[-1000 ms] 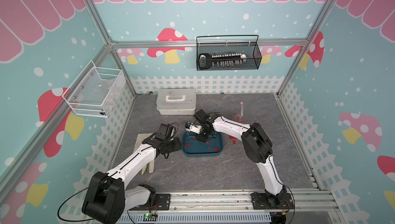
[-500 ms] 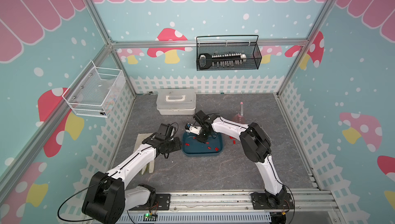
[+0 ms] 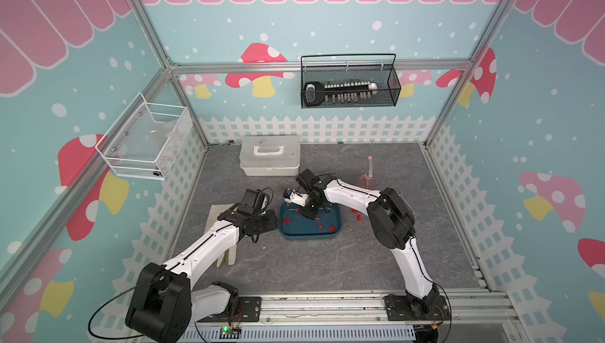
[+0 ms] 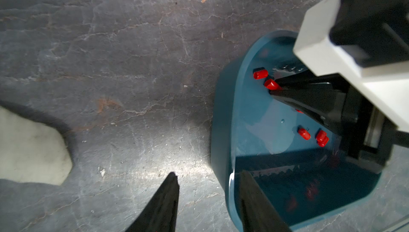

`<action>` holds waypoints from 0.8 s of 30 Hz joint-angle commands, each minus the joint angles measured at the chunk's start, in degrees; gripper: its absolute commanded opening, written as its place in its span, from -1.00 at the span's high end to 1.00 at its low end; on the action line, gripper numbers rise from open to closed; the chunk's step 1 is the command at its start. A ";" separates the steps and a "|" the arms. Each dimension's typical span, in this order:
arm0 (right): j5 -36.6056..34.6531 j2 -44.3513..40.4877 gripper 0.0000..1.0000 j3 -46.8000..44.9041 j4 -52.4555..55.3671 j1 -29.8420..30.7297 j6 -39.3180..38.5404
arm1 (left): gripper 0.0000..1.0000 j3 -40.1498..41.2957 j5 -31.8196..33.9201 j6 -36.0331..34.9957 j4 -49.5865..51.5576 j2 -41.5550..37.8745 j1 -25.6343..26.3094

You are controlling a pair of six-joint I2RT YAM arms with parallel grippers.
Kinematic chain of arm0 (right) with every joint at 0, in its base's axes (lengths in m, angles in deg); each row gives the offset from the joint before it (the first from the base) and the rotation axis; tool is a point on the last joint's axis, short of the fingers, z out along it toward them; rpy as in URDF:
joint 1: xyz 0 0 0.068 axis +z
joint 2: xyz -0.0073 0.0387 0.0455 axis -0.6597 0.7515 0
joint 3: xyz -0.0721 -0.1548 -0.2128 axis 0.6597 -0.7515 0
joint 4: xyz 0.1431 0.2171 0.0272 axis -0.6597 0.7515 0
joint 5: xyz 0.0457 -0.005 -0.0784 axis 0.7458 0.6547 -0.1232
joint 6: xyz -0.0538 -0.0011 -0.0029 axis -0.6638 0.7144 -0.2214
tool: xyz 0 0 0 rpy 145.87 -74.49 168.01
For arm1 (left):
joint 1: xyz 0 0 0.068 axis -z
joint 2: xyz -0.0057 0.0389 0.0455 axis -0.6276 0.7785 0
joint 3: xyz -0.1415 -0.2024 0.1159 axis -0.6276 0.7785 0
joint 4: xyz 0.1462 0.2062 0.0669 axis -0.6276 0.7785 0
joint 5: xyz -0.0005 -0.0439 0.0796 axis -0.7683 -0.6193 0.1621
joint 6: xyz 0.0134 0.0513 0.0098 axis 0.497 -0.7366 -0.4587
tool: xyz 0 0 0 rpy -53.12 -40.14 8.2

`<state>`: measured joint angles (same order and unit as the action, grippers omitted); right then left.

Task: Take the screw protection sleeves out of the storage box
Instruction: Pick up the screw protection sleeve from the storage box.

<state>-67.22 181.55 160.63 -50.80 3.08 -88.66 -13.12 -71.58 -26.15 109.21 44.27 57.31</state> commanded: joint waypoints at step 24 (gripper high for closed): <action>-2.42 -23.72 0.68 -12.83 2.57 -2.59 23.86 | 0.06 3.07 0.23 0.15 -4.22 -5.06 0.67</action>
<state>-67.50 161.16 149.66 -49.69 1.48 -69.84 -10.72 -71.51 -26.13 106.04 39.49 57.59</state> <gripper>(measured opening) 0.159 0.469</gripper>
